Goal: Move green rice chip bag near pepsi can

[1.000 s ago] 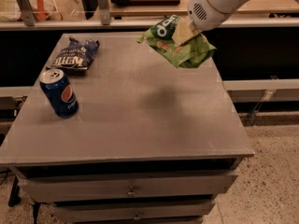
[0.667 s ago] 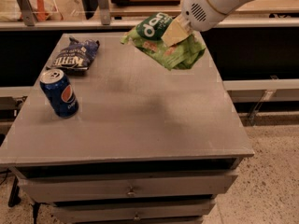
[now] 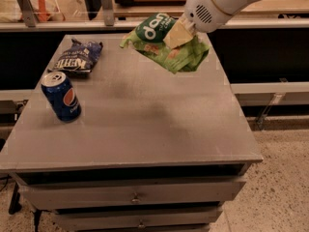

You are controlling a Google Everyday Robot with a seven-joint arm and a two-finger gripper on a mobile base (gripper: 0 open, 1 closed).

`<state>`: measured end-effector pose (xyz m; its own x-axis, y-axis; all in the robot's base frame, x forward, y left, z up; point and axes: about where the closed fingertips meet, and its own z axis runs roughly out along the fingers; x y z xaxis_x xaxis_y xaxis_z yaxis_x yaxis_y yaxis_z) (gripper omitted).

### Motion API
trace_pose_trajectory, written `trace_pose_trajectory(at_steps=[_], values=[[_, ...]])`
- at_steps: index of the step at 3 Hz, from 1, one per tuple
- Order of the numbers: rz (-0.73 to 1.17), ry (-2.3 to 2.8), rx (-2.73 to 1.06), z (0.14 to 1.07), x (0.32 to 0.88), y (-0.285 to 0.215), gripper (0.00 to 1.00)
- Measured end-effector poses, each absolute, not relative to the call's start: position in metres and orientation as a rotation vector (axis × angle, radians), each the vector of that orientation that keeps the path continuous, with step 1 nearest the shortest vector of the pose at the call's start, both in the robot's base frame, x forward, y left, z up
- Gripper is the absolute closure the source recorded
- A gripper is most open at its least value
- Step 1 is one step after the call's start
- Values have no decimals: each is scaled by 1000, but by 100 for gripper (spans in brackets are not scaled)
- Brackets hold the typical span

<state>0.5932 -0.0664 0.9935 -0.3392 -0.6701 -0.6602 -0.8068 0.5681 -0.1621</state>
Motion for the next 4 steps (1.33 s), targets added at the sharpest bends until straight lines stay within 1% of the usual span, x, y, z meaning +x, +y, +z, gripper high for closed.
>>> trace_pose_trajectory(at_steps=[1, 2, 4], values=[[249, 2073, -1255, 983, 584, -64, 100], [271, 2021, -1377, 962, 559, -56, 100], [301, 1864, -1750, 923, 501, -18, 100]])
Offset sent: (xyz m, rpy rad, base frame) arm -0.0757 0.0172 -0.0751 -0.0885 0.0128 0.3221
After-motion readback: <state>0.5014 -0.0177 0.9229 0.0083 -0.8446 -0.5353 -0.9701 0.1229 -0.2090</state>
